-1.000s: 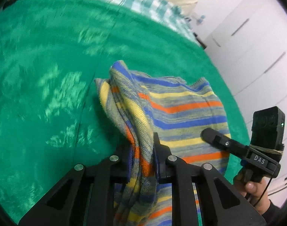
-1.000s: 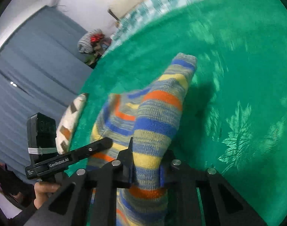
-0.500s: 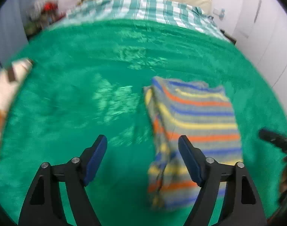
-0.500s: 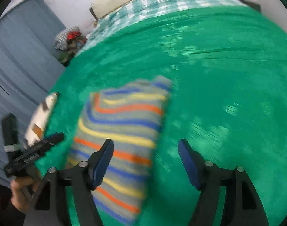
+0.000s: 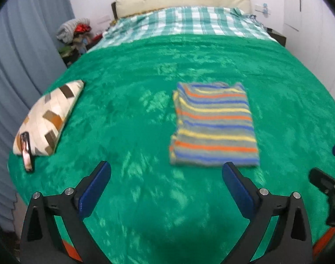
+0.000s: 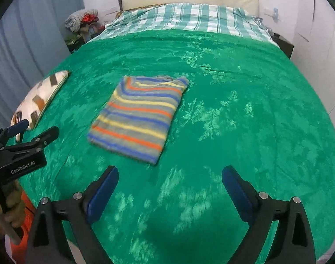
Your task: Fold small clothes
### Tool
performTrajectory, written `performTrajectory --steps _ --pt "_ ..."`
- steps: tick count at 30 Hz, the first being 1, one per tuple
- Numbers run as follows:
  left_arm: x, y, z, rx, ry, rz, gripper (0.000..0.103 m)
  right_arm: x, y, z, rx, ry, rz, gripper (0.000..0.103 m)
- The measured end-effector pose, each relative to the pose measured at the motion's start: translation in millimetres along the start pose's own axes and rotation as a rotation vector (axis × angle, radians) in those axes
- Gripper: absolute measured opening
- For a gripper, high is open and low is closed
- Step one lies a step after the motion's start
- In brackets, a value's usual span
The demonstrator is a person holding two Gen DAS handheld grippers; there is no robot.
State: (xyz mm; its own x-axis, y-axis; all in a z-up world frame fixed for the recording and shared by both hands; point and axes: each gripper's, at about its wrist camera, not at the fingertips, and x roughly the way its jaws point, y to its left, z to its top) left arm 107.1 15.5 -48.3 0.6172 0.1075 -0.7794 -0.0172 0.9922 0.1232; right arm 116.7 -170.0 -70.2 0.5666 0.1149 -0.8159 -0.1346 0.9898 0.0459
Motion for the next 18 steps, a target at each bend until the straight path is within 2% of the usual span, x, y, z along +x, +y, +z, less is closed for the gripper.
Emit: performTrajectory --steps 6,13,18 --pt "-19 5 -13 -0.037 0.043 -0.061 0.101 -27 20 -5 -0.038 -0.007 -0.032 0.098" --pt "-38 5 -19 -0.008 0.035 -0.019 0.101 -38 29 -5 -0.035 0.005 -0.014 0.100" --pt "-45 12 -19 -0.009 0.045 -0.039 0.101 -45 36 0 -0.055 0.010 -0.007 0.101"
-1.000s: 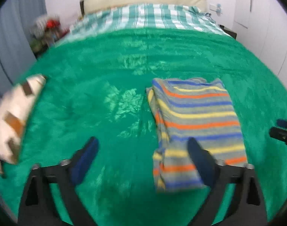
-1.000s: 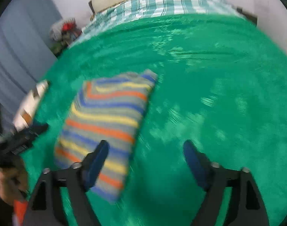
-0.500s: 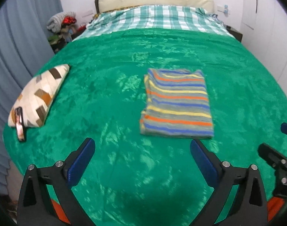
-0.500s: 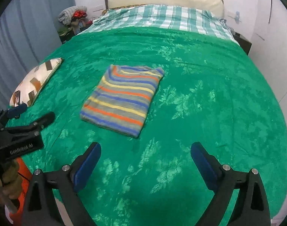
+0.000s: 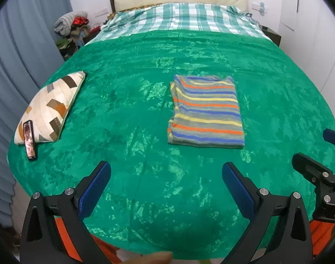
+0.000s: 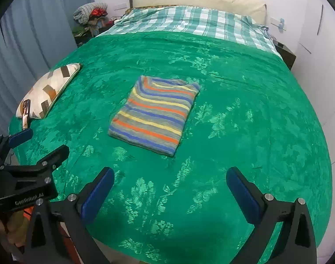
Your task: Fold small clothes
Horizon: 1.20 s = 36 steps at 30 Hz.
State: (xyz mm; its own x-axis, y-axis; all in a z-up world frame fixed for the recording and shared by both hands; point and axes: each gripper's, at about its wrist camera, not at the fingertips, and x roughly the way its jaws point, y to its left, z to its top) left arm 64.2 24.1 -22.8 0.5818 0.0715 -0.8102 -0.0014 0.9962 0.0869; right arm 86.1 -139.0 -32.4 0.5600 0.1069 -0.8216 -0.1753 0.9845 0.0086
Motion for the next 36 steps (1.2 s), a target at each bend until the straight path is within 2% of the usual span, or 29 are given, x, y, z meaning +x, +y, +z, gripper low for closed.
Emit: performTrajectory --steps 8,14,19,21,23,26,30,36 --pt "-7 1 8 0.007 -0.014 0.024 0.103 -13 1 2 -0.007 -0.019 -0.020 0.102" --pt "-16 1 19 0.022 -0.091 0.114 0.103 -16 -6 4 -0.005 -0.019 -0.043 0.102" --pt "-21 6 24 0.048 -0.167 0.100 0.103 -18 -11 8 -0.004 -0.024 -0.065 0.102" --pt "-19 7 25 0.041 -0.149 0.076 0.103 -18 -12 9 -0.010 -0.026 -0.075 0.103" --pt "-14 7 25 0.025 -0.097 0.038 0.103 -18 -13 11 -0.022 -0.024 -0.091 0.102" --pt "-8 1 24 0.021 -0.034 0.022 0.103 -18 -10 13 -0.038 -0.025 -0.112 0.102" --pt "-3 -6 23 0.009 -0.014 0.029 0.103 -18 -10 16 -0.030 -0.023 -0.097 0.102" --pt "4 0 26 -0.060 0.030 0.024 0.103 -11 -12 25 -0.006 -0.006 -0.080 0.102"
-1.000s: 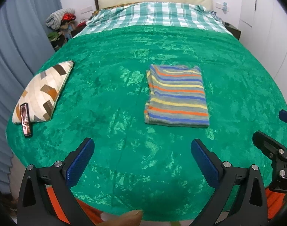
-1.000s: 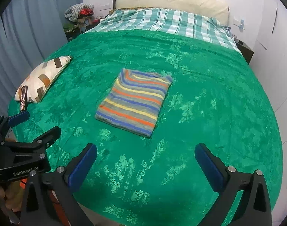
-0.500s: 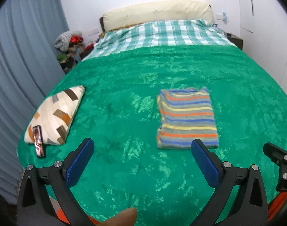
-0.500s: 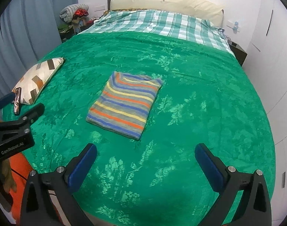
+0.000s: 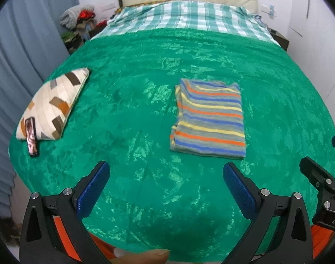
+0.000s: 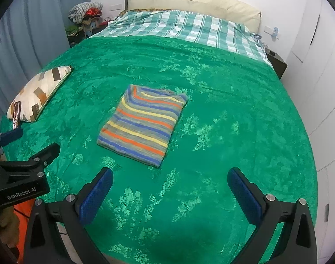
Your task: Fold small clothes
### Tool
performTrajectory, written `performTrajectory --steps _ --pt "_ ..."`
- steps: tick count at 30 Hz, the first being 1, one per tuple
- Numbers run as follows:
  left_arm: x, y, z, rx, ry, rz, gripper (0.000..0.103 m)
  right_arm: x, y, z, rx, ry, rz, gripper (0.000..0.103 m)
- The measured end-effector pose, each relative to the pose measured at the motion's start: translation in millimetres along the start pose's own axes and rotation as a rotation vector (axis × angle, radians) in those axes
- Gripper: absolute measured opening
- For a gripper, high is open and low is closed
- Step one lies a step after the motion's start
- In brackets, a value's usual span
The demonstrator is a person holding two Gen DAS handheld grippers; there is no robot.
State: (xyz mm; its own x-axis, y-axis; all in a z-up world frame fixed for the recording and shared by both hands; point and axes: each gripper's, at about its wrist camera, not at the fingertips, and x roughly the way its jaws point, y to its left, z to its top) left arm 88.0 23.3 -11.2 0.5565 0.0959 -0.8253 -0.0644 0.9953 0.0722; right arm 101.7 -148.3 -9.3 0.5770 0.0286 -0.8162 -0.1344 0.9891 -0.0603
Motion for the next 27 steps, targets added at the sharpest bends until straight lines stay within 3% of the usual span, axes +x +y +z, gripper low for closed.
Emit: performTrajectory --steps 10,27 --pt "4 -6 4 0.036 -0.008 0.039 0.102 15 3 7 0.026 0.036 0.009 0.102" --pt "-3 -13 4 0.068 -0.034 0.017 0.102 16 -2 3 0.045 0.037 0.004 0.102"
